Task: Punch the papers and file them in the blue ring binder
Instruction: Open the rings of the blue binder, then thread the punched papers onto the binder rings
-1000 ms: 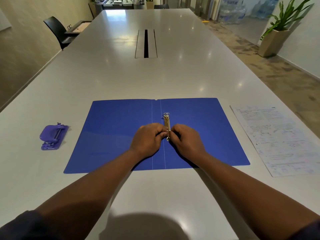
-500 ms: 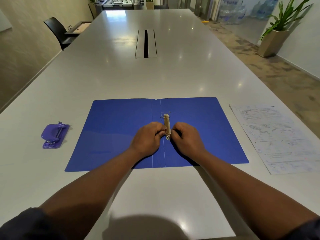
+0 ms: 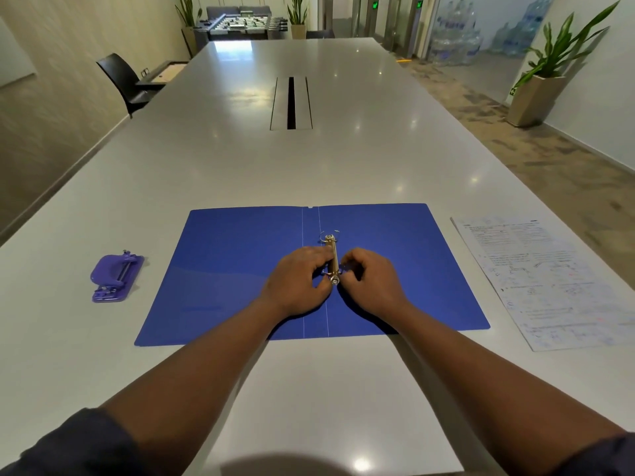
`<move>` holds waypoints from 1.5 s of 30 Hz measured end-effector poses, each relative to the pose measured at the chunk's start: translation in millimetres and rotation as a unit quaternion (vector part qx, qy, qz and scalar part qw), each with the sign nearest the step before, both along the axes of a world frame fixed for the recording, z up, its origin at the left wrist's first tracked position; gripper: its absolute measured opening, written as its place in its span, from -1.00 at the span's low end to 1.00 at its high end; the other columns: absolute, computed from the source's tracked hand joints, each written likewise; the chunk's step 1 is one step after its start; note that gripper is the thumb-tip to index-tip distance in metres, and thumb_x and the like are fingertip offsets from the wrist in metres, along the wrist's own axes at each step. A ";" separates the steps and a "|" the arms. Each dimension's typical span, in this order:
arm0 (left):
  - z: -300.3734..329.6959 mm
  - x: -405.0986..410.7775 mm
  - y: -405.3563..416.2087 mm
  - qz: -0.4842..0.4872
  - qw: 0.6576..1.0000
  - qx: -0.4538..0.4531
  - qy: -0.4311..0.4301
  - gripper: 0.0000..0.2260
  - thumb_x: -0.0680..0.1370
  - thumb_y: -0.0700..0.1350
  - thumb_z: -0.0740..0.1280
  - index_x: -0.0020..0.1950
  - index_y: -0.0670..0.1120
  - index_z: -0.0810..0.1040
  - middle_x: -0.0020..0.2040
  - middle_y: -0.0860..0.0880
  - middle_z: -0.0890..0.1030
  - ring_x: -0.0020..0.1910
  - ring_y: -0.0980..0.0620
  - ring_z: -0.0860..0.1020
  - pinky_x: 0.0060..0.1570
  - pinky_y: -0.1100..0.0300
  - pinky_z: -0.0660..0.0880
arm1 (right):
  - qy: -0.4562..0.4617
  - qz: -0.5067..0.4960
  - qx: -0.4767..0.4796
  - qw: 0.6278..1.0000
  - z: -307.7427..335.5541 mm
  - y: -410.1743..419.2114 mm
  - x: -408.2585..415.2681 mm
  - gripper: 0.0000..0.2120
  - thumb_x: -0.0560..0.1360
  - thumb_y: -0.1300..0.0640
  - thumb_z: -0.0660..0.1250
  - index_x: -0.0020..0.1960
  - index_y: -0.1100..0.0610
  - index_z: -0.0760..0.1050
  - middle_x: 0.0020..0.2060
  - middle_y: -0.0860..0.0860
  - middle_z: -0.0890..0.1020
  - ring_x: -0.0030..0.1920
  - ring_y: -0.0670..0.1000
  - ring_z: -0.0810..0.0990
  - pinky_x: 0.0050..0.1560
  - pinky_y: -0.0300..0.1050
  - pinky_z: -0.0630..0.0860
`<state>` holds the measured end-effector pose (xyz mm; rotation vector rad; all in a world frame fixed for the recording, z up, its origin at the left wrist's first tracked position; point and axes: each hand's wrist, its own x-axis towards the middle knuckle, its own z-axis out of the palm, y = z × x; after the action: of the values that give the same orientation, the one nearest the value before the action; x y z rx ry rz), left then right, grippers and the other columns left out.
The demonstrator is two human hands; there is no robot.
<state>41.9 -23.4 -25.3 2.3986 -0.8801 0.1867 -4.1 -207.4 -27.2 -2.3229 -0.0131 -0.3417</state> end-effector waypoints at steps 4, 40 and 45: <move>5.0 -1.4 -1.0 0.014 1.000 0.019 0.012 -0.72 0.46 0.04 0.24 0.11 0.08 0.60 0.10 0.09 0.67 0.03 0.05 0.57 -0.03 0.10 0.57 | 0.027 -0.029 0.090 0.995 5.8 -9.1 2.8 -0.84 0.51 0.27 0.34 -0.02 0.06 0.61 -0.22 -0.03 0.70 -0.24 -0.10 0.62 -0.21 -0.24 0.53; 48.1 -43.4 -297.8 -0.133 0.966 0.223 -0.016 -0.54 0.50 0.35 0.26 0.20 0.10 0.66 0.28 0.02 0.59 0.30 -0.04 0.49 0.22 -0.02 0.42 | 0.235 -0.430 -0.060 0.870 41.3 -296.6 -96.1 -0.23 0.28 -0.22 0.53 0.44 -0.06 0.45 0.39 0.04 0.49 0.41 0.22 0.44 0.23 0.18 0.40; 42.6 -44.9 -305.4 -0.121 0.966 0.223 0.058 -0.68 0.42 0.28 0.43 -0.11 0.05 0.60 -0.13 0.10 0.60 -0.16 0.02 0.58 -0.15 0.10 0.52 | 0.277 -0.426 -0.063 0.859 37.6 -308.4 -96.8 -0.23 0.17 -0.27 0.51 0.33 -0.06 0.47 0.31 0.01 0.50 0.36 0.19 0.43 0.10 0.15 0.35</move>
<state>-3.0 -328.9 17.3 2.6384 -1.2556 -0.2728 -100.9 -515.8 10.3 -2.3459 1.3349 -0.0750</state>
